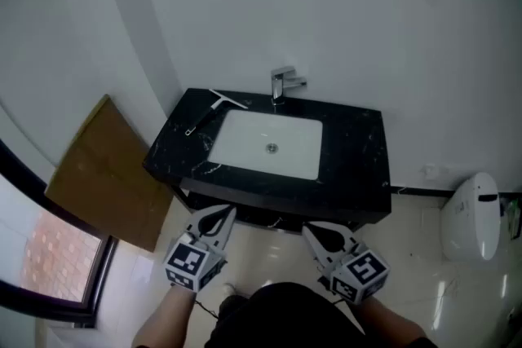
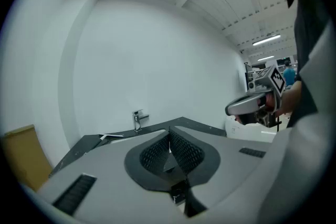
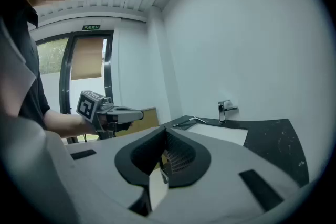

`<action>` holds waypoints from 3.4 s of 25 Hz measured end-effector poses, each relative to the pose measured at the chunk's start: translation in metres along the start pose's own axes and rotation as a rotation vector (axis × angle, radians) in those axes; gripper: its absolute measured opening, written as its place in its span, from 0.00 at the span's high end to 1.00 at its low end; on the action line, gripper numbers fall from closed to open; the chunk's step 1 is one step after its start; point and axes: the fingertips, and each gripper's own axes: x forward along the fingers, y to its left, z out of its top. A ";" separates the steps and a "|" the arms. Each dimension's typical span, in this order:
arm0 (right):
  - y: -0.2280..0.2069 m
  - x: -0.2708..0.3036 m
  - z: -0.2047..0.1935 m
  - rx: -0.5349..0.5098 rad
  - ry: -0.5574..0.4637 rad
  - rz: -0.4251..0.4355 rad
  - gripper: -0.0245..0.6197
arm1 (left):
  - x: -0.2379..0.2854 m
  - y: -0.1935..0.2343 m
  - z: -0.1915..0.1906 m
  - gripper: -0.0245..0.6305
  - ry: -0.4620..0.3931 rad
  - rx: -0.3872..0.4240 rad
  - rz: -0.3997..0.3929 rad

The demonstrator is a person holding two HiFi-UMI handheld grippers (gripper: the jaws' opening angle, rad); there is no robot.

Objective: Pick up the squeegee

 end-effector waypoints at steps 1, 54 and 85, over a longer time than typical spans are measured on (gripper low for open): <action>-0.004 -0.003 0.000 -0.004 0.003 0.000 0.96 | 0.005 0.004 0.002 0.96 0.006 0.006 0.012; -0.178 0.234 0.029 0.136 0.122 -0.383 0.96 | 0.374 0.443 -0.217 0.73 0.515 0.034 -0.010; -0.117 0.107 0.008 0.102 0.049 -0.287 0.96 | 0.232 0.280 -0.067 0.81 0.209 0.122 0.063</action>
